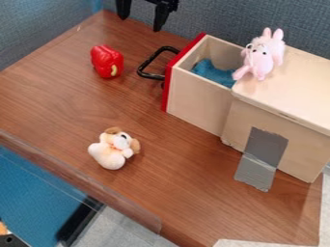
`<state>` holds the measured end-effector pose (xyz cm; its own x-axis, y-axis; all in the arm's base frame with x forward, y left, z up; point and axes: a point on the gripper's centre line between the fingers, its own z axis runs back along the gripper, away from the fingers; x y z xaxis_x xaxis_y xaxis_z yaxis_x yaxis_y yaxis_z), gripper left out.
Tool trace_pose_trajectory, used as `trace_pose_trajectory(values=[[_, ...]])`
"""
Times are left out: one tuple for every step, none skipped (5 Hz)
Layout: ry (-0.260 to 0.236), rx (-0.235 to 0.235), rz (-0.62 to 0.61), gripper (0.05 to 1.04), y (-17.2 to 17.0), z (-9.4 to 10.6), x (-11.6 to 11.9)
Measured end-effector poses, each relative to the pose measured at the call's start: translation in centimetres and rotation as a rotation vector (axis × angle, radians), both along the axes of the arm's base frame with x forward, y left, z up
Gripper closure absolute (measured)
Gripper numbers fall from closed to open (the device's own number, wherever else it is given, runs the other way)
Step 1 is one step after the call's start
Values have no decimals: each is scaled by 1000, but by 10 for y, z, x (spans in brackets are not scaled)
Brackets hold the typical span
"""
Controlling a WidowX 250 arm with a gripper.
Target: Put the puppy doll in the drawer
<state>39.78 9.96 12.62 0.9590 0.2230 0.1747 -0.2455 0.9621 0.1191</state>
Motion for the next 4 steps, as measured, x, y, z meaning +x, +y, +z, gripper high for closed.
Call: trace_pose_trajectory(values=[[48, -12, 0, 83, -1, -18, -4], [63, -39, -23, 83, -11, -15, -27], [5, -62, -38, 83, -23, 13, -57], [30, -95, -59, 83, -35, 8, -92]])
